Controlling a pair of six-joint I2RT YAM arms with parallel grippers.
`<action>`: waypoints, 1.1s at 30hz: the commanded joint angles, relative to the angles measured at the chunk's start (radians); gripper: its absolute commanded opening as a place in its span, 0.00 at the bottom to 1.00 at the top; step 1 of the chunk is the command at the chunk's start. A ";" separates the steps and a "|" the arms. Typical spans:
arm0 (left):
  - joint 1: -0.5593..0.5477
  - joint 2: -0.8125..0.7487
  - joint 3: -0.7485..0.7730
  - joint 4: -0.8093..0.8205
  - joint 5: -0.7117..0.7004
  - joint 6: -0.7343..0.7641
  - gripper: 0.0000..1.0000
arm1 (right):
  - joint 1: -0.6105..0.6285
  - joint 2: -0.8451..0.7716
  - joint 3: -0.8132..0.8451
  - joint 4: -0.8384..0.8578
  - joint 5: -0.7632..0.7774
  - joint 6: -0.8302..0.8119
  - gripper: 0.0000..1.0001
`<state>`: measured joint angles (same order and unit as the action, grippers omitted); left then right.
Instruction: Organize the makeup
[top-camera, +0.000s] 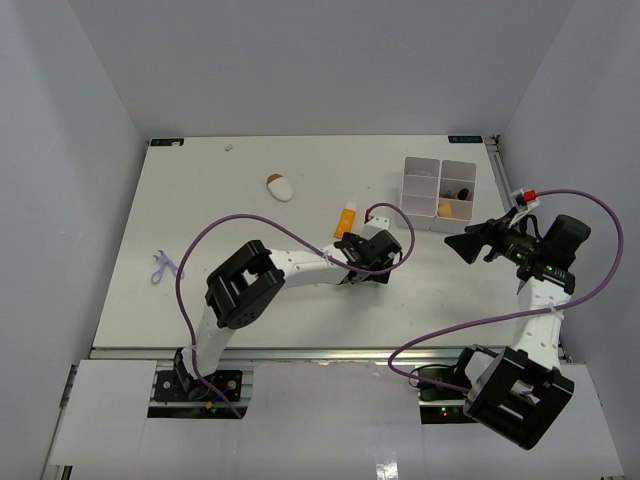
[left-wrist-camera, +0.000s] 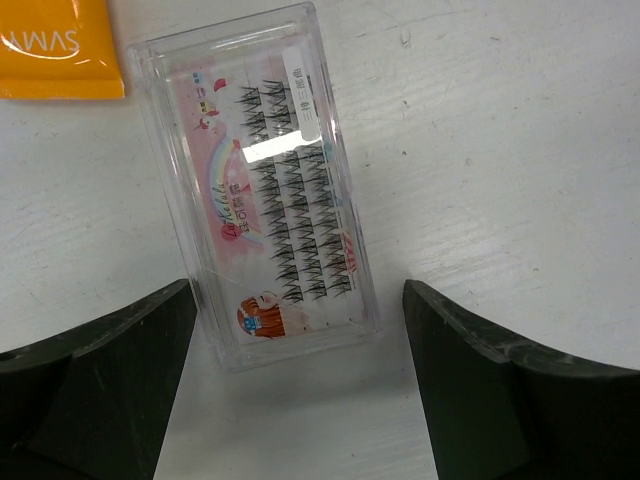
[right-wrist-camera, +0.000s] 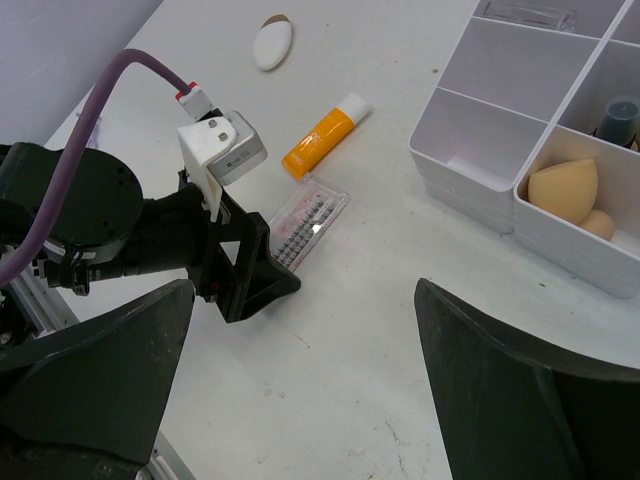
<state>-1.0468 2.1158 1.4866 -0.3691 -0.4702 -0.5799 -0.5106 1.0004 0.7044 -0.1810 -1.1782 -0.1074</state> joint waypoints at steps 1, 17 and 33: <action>0.022 0.036 0.027 -0.028 -0.001 -0.024 0.90 | -0.006 -0.018 -0.006 0.028 -0.016 0.008 0.97; 0.013 -0.225 -0.219 0.177 0.096 0.017 0.31 | -0.006 -0.008 -0.019 0.023 -0.032 -0.009 0.97; -0.008 -0.609 -0.671 0.657 0.370 0.144 0.25 | 0.383 0.244 0.119 -0.193 0.051 -0.041 0.97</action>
<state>-1.0461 1.5805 0.8626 0.1543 -0.1833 -0.4946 -0.2252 1.1853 0.7319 -0.2974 -1.1478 -0.1383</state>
